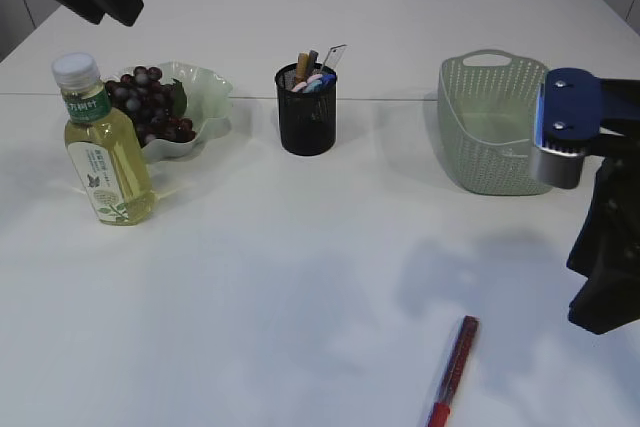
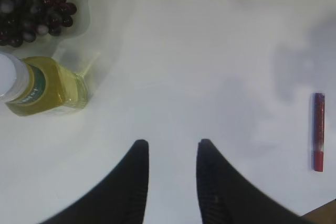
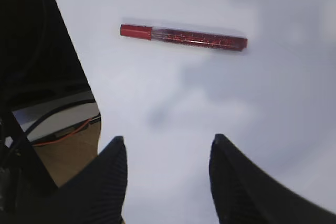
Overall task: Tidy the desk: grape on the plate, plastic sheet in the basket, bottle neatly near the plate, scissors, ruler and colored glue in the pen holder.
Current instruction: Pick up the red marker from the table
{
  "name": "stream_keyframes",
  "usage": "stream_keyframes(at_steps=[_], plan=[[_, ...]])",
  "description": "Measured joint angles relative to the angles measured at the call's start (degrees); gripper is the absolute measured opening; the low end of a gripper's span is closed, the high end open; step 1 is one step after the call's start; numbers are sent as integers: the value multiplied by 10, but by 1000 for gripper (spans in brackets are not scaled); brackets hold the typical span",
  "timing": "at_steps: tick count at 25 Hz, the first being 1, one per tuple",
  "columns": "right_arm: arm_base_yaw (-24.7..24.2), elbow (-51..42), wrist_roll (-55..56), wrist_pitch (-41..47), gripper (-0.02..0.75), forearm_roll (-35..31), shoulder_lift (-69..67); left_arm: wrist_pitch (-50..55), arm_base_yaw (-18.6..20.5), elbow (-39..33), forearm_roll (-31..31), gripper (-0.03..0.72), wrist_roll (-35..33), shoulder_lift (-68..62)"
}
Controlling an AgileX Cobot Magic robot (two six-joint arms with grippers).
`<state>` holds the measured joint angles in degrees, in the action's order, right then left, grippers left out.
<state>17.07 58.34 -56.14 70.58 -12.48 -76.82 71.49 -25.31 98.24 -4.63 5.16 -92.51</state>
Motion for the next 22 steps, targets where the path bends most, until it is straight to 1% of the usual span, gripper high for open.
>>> stream_keyframes(at_steps=[2,6,10,13,17,22], plan=[[0,0,58,-2,405,-3,-14,0,0,0,0,228,-1,0],[0,5,247,-2,405,-3,-41,0,0,0,0,228,-2,0],[0,7,414,-5,405,-7,-51,0,0,0,0,228,-2,0],[0,7,525,-5,405,-23,-52,0,0,0,0,228,-2,0],[0,7,649,-17,411,-30,-53,0,0,0,0,228,-2,0],[0,7,732,-68,442,-30,-53,0,0,0,0,228,-2,0]])
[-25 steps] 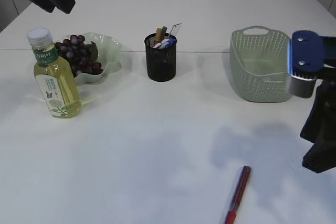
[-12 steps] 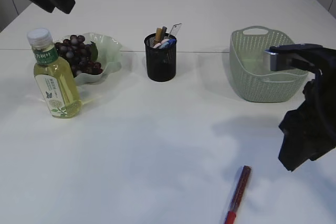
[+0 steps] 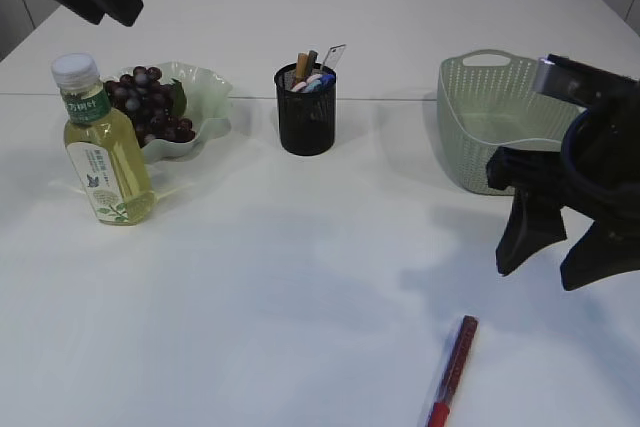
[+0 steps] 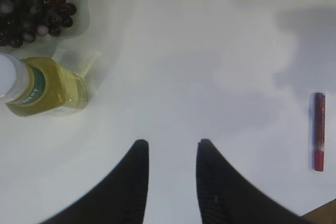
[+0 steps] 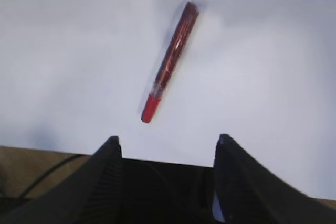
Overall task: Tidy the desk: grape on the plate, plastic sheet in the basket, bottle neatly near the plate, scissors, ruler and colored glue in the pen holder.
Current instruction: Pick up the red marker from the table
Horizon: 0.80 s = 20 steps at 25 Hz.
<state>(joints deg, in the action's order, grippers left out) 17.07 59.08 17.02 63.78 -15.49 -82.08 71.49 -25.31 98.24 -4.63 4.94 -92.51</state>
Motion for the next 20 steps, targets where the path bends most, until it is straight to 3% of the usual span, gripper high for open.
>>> stream_keyframes(at_steps=[20], plan=[[27,0,50,-137,449,-8,-186,0,0,0,0,228,-4,0]])
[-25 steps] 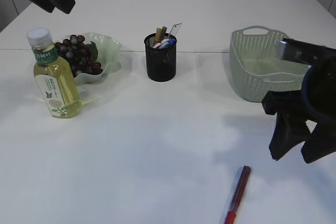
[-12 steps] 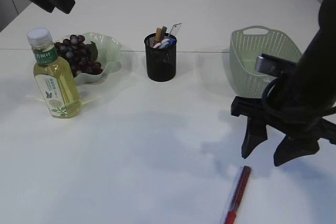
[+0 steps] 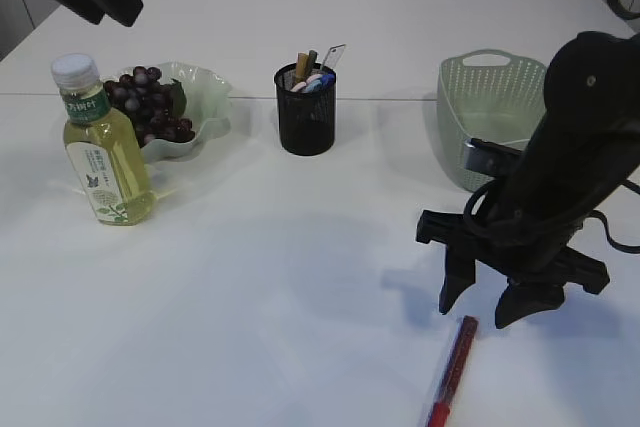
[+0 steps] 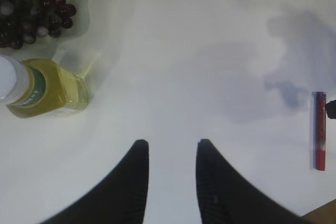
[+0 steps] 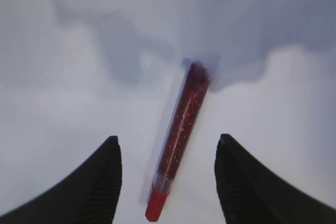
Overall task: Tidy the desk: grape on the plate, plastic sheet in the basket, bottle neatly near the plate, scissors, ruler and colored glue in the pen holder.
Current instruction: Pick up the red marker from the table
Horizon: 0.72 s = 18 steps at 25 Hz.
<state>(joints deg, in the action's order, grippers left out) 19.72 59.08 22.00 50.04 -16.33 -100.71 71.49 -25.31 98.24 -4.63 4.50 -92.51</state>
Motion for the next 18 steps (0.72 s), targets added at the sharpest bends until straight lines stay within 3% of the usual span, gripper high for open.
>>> stream_keyframes(at_steps=[18], plan=[[0,1,77,-23,449,43,-51,1,0,0,0,228,-5,0]])
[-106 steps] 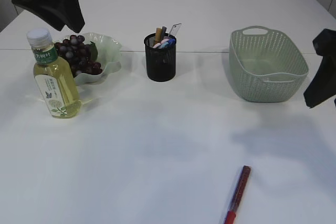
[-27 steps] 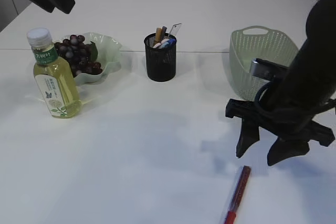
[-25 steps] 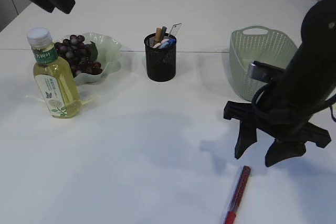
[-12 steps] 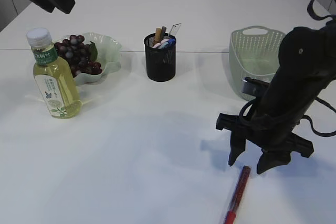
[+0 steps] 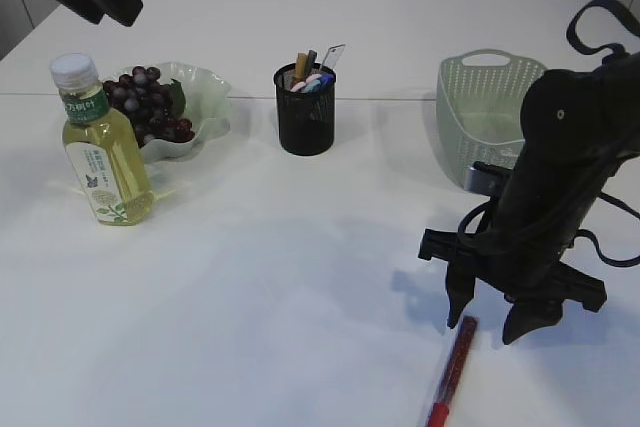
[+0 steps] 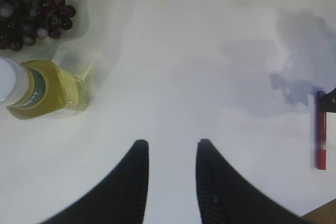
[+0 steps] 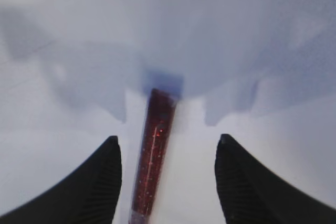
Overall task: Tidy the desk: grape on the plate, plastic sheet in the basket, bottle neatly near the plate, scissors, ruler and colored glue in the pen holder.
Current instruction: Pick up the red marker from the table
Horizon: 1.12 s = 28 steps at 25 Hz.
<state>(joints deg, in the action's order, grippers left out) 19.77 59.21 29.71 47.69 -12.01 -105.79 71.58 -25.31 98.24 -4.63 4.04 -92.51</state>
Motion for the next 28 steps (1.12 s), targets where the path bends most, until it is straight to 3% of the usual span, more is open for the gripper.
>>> stream_keyframes(at_steps=[28], plan=[[13,0,16,11,449,-20,-35,0,0,0,0,228,-3,0]])
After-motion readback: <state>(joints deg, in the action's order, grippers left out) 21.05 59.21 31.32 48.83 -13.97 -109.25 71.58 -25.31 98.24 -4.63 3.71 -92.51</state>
